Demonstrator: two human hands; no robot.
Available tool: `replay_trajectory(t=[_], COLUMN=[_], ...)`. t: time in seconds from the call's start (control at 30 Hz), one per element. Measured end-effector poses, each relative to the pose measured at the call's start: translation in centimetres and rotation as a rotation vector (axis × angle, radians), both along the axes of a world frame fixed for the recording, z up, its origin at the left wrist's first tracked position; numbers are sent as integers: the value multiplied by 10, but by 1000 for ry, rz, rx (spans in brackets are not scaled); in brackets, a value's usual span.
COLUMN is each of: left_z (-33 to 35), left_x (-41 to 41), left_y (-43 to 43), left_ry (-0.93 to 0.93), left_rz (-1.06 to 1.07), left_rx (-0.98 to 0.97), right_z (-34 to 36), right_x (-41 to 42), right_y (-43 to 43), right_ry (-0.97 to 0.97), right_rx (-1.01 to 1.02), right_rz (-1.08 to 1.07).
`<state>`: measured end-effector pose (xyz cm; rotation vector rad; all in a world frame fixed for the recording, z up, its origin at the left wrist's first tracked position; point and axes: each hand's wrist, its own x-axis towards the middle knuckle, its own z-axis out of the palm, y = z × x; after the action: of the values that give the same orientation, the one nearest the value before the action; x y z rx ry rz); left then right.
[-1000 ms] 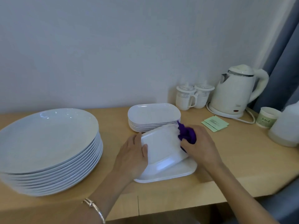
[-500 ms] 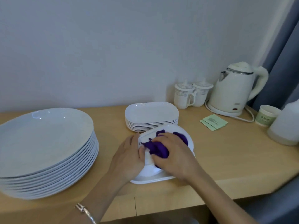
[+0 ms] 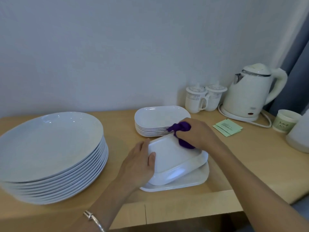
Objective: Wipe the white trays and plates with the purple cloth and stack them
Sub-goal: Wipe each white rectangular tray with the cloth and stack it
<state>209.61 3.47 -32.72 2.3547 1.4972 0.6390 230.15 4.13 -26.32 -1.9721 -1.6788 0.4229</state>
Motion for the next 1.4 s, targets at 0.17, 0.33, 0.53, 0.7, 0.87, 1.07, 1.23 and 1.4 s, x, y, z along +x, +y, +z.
replay_trajectory(t=[0.17,0.33,0.53,0.7,0.87,1.07,1.23,1.4], left_z=[-1,0,-1,-2,-3,-2,0,-3], left_x=[-1,-2,0,-4,-1,0,0,-1], left_y=[1,1,2,2,2,3,2,1], left_ry=[-39,-36,-37,-112,-34,-54,-43,-62], left_rz=[-23,-1,3,-33,-18,-8,-17,7], left_rx=[8,-29,-40,-48,-6,-16,-4,-3], right_z=[-3,7,4,-4,-6,-35,-30,-35], right_x=[-41,-18,8,-51,21,-31,-44,9], right_y=[3,10,0,9,-11,-51,-56,-67], right_ry=[-68,-61,26,-84,197,32,9,308], right_rx=[3,-103,-84,-42,9,295,275,324], right_rz=[191,149,41,293,-43,143,236,-130])
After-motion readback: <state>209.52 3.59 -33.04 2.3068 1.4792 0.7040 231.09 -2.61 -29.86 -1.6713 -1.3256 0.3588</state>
